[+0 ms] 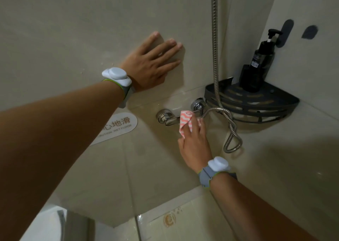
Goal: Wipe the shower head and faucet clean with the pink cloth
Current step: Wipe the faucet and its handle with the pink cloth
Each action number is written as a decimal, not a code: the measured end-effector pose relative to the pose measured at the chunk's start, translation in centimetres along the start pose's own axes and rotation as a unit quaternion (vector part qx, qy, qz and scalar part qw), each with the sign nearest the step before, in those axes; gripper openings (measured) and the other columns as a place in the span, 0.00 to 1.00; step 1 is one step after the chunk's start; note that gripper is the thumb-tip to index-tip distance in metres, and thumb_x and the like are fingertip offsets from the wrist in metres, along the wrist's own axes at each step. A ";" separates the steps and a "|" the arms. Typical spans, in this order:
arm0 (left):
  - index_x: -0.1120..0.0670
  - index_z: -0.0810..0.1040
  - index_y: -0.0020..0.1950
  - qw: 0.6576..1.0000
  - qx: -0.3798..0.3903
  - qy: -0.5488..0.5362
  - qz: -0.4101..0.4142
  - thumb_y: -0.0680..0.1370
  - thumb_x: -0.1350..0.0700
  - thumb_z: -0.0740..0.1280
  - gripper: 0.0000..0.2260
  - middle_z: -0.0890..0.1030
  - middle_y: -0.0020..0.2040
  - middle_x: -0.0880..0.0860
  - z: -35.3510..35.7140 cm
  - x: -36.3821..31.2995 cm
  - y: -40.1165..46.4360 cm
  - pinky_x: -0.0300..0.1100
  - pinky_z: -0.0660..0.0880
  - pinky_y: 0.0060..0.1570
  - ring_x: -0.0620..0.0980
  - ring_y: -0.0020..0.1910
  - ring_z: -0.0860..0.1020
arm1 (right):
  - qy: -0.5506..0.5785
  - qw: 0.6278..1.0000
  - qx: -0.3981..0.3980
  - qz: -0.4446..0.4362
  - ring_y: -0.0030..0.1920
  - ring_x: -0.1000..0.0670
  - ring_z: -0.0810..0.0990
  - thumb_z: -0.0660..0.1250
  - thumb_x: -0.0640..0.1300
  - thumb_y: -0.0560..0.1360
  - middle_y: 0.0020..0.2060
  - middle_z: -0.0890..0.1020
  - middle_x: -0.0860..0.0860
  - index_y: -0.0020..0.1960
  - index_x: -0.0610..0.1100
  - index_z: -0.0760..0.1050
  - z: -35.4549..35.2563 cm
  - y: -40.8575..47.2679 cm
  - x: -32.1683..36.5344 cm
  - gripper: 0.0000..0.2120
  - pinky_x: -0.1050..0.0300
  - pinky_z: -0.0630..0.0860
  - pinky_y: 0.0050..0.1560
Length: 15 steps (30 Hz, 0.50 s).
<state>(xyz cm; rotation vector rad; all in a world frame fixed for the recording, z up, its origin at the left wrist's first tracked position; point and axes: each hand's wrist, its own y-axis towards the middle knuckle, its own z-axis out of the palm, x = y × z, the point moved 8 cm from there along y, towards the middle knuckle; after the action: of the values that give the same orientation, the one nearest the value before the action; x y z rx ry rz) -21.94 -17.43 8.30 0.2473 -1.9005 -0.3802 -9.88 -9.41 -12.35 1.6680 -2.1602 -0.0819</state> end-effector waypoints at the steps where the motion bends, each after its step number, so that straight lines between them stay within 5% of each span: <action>1: 0.50 0.65 0.81 1.000 0.000 -0.003 -0.002 0.85 0.49 0.54 0.23 0.60 0.84 0.58 0.0 0.0 0.0 0.67 0.60 0.78 0.60 0.82 0.61 | 0.006 1.000 0.004 -0.006 0.76 0.31 0.57 0.49 0.49 0.74 0.78 0.58 0.38 0.66 0.41 0.75 -0.2 0.0 -0.1 0.27 0.41 0.63 0.75; 7: 0.50 0.65 0.81 1.000 0.004 -0.016 -0.005 0.86 0.49 0.53 0.23 0.59 0.84 0.58 0.2 0.1 -0.2 0.67 0.59 0.79 0.60 0.82 0.60 | 0.160 0.987 -0.006 0.005 0.80 0.37 0.50 0.54 0.40 0.77 0.80 0.48 0.37 0.72 0.32 0.64 0.6 -3.2 -0.7 0.25 0.51 0.57 0.79; 10: 0.50 0.62 0.82 1.000 0.012 -0.016 0.002 0.86 0.48 0.52 0.24 0.56 0.85 0.57 0.5 -0.5 -0.2 0.67 0.56 0.79 0.60 0.83 0.58 | 0.235 0.967 0.075 0.062 0.73 0.23 0.60 0.61 0.28 0.76 0.67 0.66 0.21 0.58 0.24 0.73 3.5 -5.3 0.0 0.12 0.36 0.68 0.70; 12: 0.49 0.62 0.83 1.000 0.010 -0.016 0.003 0.86 0.47 0.52 0.24 0.56 0.85 0.57 0.5 -0.5 -0.1 0.67 0.54 0.80 0.60 0.83 0.57 | 0.443 0.876 0.067 0.178 0.62 0.28 0.74 0.61 0.29 0.77 0.56 0.74 0.27 0.53 0.27 0.74 4.7 -5.2 -0.3 0.07 0.39 0.74 0.62; 15: 0.49 0.60 0.83 1.000 0.003 -0.022 -0.003 0.86 0.47 0.52 0.24 0.55 0.85 0.57 0.6 -0.1 -0.3 0.66 0.54 0.80 0.59 0.83 0.56 | 0.532 0.772 0.078 0.338 0.40 0.47 0.67 0.50 0.38 0.82 0.38 0.68 0.43 0.43 0.44 0.65 5.7 -5.0 -0.5 0.11 0.55 0.65 0.41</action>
<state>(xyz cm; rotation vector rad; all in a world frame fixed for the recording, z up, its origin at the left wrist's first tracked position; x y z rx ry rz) -22.46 -17.59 7.92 0.2514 -1.9450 -0.3863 -7.21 -11.46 -19.14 0.5521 -1.6539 1.0131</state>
